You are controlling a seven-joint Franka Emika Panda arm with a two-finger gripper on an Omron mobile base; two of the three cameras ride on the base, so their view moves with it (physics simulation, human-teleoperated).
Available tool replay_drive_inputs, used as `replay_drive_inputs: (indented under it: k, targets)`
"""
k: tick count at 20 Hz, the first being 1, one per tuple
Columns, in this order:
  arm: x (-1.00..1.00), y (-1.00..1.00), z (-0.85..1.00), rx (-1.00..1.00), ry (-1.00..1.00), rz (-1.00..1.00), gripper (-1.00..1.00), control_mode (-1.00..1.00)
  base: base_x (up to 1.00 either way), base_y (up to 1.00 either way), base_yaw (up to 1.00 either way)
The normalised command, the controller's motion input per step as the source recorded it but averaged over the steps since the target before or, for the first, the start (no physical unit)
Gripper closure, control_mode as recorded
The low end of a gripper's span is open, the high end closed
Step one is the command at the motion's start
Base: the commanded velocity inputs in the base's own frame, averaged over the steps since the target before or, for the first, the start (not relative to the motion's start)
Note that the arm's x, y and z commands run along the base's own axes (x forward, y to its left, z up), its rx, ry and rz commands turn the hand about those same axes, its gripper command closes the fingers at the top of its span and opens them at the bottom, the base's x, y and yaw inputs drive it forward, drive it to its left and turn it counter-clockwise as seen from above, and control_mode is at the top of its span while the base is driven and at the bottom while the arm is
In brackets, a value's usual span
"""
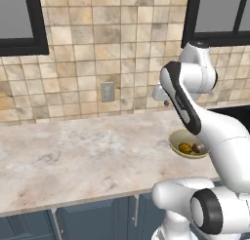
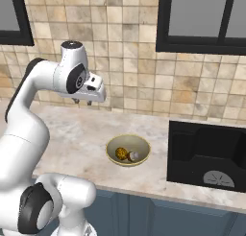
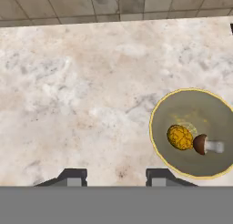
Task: Dump the mushroom and lemon from the bowl so the bowl can be washed. Place the bowl in the sink after clearing the leftovers.
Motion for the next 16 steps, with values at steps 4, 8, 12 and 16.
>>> replay_drive_inputs:
  k: [4,8,12,16]
  targets:
    - [-0.22,-0.38,-0.05,0.03,0.0,-0.07,-1.0,-1.0,0.0,0.0,0.0]
    - [-0.43,-1.0,-0.51,0.11,0.06,-0.29,-1.0,-1.0,0.0,0.0,0.0]
    - [-0.21,-1.0,-0.66,0.12,0.14,-0.39,-1.0,-1.0,0.0,0.0,0.0]
    - [-0.12,-1.0,-0.86,0.17,0.16,-0.4,-1.0,-1.0,0.0,0.0,0.0]
